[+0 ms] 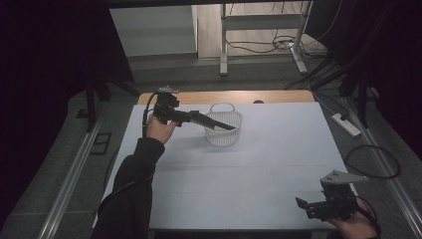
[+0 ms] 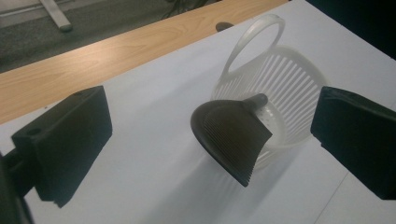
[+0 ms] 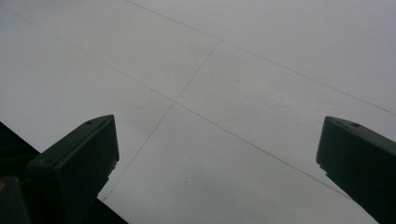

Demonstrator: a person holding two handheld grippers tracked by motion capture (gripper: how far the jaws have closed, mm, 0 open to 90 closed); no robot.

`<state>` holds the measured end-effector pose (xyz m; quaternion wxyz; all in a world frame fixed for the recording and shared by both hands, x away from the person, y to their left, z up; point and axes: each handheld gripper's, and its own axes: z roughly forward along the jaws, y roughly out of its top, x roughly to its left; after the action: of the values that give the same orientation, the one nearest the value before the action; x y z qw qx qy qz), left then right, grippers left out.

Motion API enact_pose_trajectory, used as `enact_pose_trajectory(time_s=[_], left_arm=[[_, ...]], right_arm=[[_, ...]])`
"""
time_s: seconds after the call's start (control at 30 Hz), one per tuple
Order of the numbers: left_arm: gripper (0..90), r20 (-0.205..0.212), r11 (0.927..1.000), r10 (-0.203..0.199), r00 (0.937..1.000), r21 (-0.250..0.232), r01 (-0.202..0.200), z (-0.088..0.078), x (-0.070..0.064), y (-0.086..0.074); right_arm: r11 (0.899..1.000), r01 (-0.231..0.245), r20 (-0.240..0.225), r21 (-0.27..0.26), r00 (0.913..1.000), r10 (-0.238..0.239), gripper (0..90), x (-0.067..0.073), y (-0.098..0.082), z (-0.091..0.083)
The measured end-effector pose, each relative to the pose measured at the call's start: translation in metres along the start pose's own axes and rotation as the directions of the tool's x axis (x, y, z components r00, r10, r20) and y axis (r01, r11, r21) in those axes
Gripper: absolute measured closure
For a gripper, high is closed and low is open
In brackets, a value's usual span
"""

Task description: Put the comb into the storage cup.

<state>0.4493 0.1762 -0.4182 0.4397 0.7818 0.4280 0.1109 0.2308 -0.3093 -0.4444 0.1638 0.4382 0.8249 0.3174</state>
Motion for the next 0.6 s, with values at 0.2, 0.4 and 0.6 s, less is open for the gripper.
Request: enact_pose_trajectory(time_s=[0.2,0.4,0.6], left_arm=[[0.0,0.014,0.9999,0.003,0.9999,-0.010,-0.003,-0.005,-0.002,-0.002],[0.0,0.017,0.9998,0.015,0.9997,-0.013,-0.015,-0.008,-0.006,-0.004],[0.0,0.009,0.9993,0.033,0.9994,-0.014,-0.033,-0.013,-0.011,-0.005]], right_arm=[[1.000,0.000,0.000,0.000,1.0000,0.000,0.0,0.000,0.000,0.000],[1.000,-0.001,-0.003,-0.001,1.0000,0.001,0.0,0.000,0.000,0.000],[1.000,0.002,-0.002,0.000,1.0000,-0.002,0.0,0.000,0.000,0.000]])
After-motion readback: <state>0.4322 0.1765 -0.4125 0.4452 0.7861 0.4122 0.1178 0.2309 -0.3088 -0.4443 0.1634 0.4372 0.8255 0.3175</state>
